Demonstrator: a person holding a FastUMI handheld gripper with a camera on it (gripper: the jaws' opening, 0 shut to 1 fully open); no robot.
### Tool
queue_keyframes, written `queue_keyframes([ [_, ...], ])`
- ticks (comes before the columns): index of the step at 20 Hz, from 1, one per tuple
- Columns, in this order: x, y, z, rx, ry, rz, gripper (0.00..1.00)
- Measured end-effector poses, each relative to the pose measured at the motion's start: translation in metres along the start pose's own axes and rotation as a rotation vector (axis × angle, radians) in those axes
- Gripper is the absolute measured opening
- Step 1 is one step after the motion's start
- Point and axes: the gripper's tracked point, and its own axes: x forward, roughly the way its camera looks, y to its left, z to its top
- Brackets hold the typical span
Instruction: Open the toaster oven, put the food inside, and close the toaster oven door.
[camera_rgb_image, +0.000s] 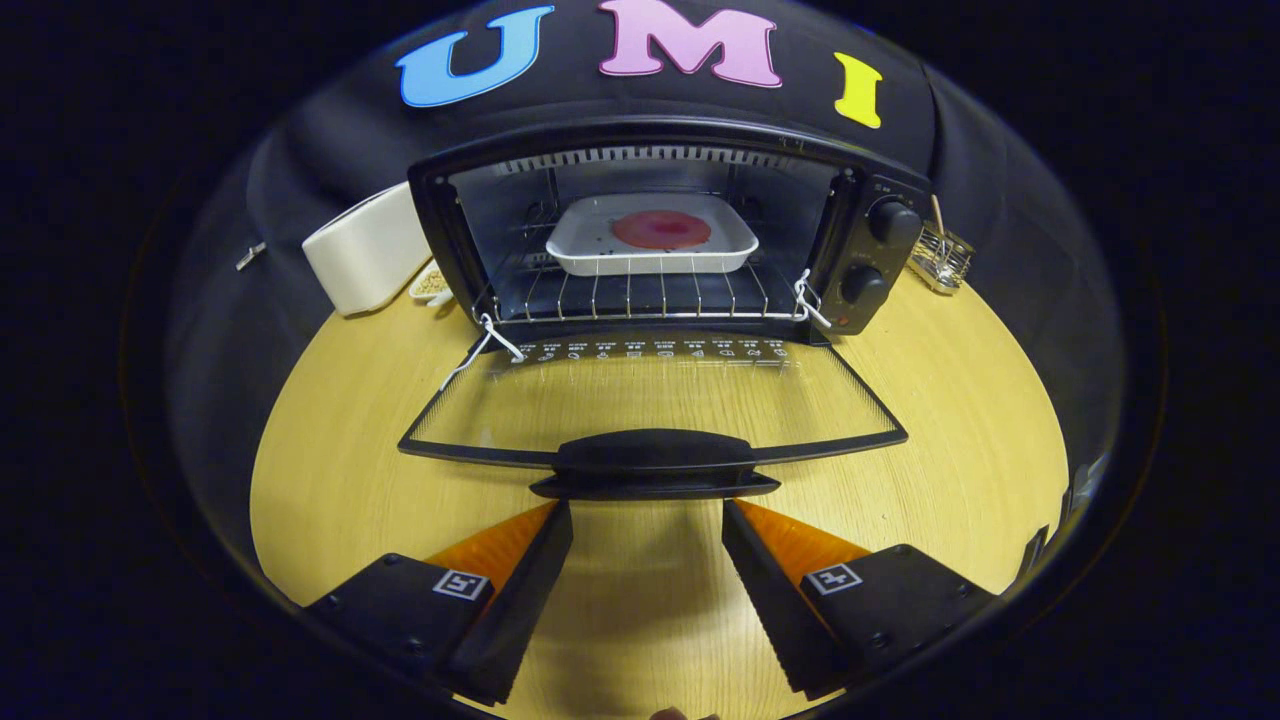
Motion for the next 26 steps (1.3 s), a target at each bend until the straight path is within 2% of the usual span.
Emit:
queue_keyframes([
  [8, -0.033, 0.002, 0.035, -0.053, -0.179, 0.030, 0.99],
  [19, -0.071, 0.001, 0.135, -0.064, -0.401, 0.068, 0.99],
  [26, -0.108, -0.014, 0.147, -0.105, -0.487, 0.113, 0.99],
])
